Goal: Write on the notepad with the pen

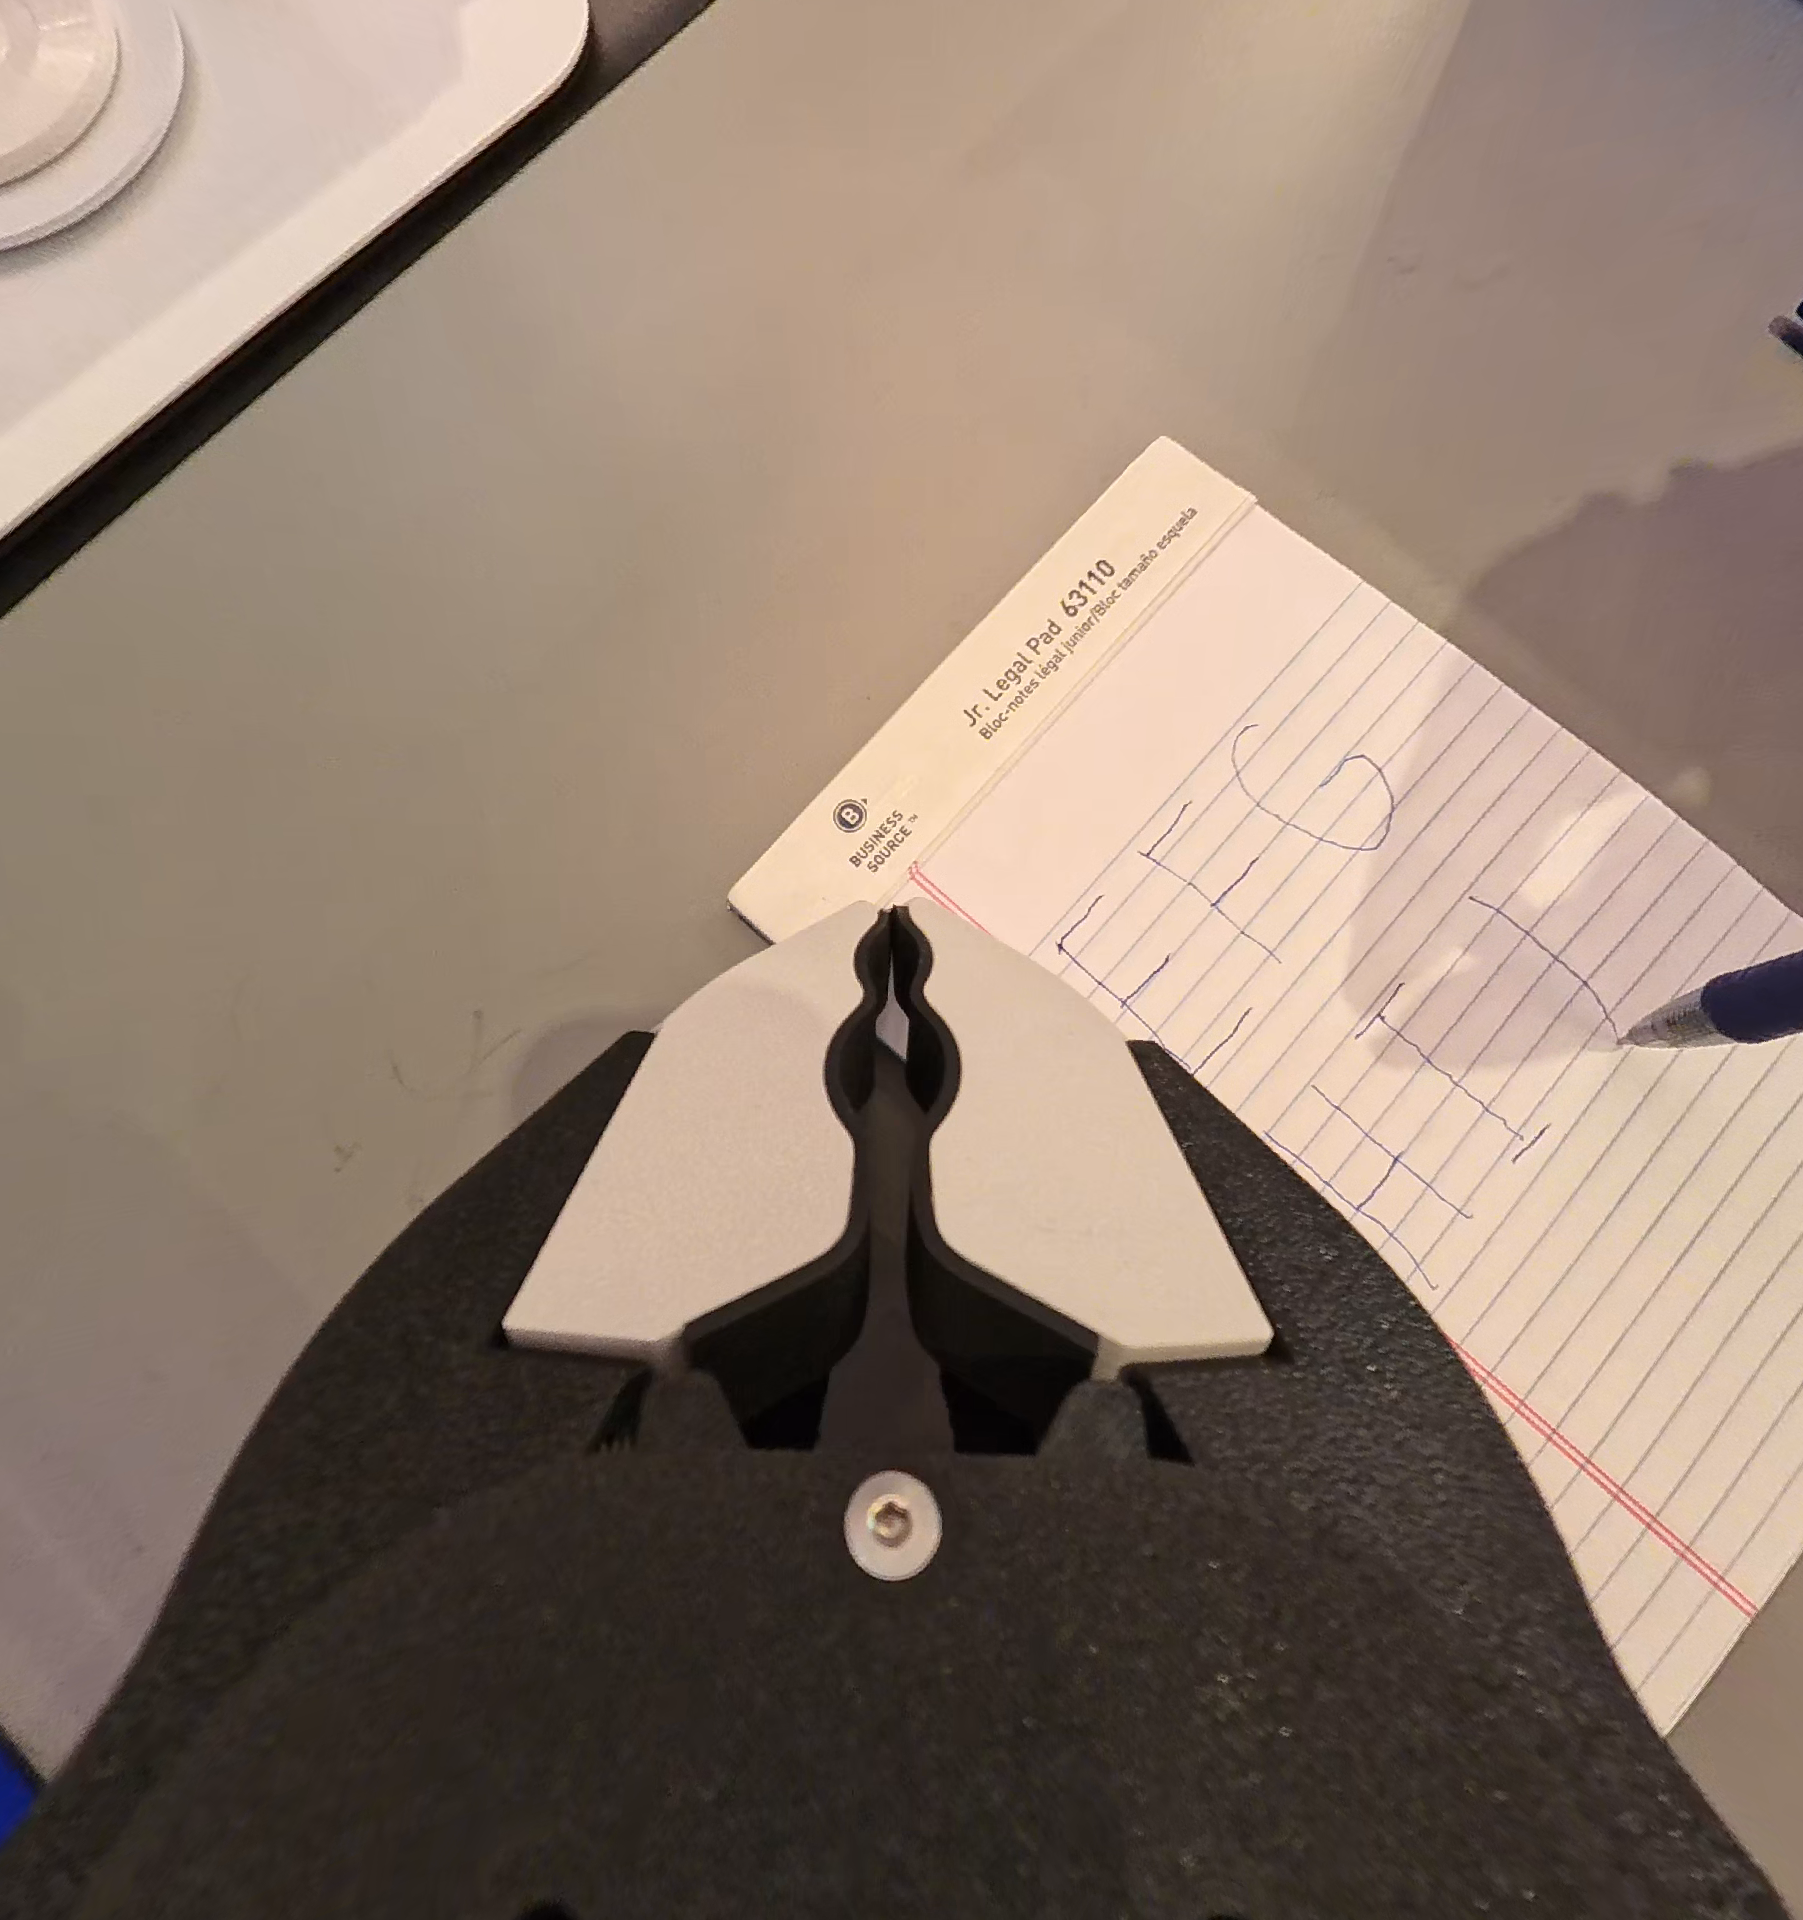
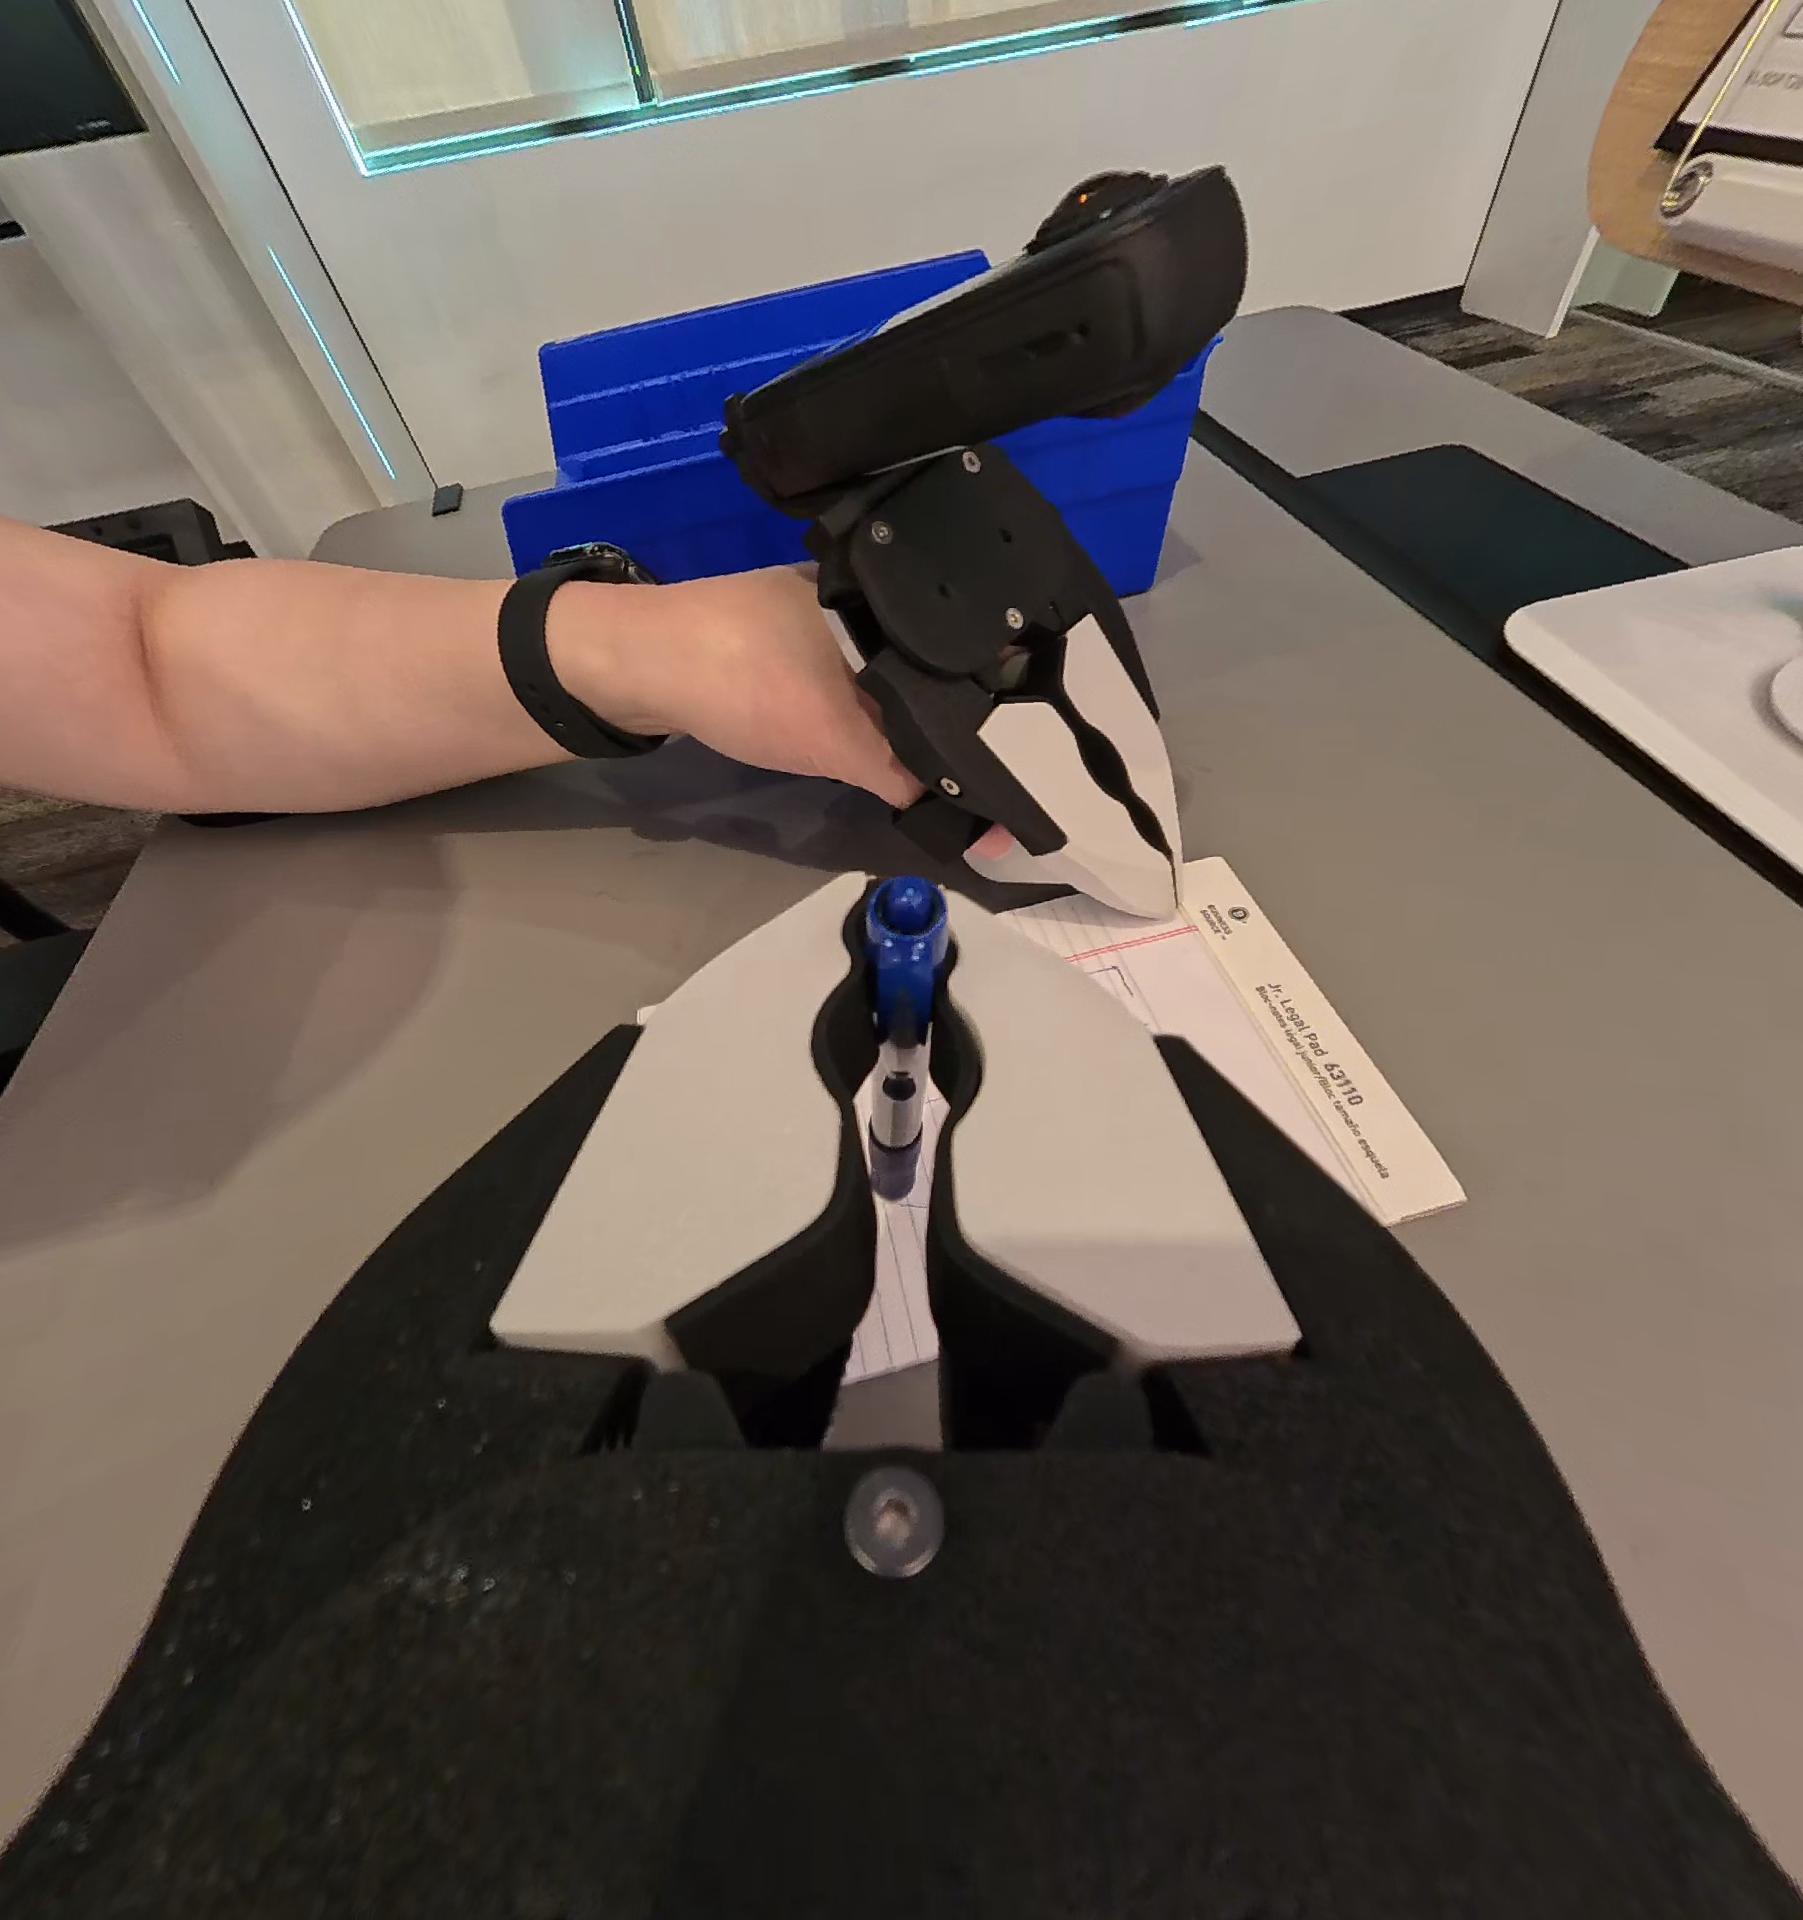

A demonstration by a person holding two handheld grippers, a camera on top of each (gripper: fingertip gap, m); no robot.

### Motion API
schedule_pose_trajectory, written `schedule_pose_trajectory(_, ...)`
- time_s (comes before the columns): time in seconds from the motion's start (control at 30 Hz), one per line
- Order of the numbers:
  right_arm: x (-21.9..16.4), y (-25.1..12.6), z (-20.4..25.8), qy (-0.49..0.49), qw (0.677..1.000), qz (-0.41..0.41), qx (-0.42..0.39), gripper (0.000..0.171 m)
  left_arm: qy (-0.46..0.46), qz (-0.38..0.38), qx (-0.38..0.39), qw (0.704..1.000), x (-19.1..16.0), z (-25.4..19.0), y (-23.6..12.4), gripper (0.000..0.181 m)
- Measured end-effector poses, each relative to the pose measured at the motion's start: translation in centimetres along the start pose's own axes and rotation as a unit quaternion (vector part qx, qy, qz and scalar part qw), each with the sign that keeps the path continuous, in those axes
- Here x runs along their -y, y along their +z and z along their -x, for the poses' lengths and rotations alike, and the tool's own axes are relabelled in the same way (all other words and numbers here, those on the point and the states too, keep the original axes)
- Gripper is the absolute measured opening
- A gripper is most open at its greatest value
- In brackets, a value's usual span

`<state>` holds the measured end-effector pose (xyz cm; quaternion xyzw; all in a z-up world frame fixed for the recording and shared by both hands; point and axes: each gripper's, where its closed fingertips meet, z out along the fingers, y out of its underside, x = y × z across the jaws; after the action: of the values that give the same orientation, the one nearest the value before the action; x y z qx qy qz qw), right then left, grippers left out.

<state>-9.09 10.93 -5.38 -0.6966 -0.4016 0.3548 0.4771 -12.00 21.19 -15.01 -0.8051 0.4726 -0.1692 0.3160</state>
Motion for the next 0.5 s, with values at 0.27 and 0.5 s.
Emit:
schedule_pose_trajectory(0.27, 0.21, 0.23, -0.42, 0.006, 1.000, -0.019, 0.001, 0.005, 0.001, 0.000, 0.001, 1.000, 0.01, 0.01, 0.00, 0.000)
schedule_pose_trajectory(0.5, 0.35, 0.50, -0.63, 0.010, 1.000, -0.026, 0.004, 0.005, 0.000, 0.000, 0.001, 1.000, 0.01, 0.01, -0.01, 0.000)
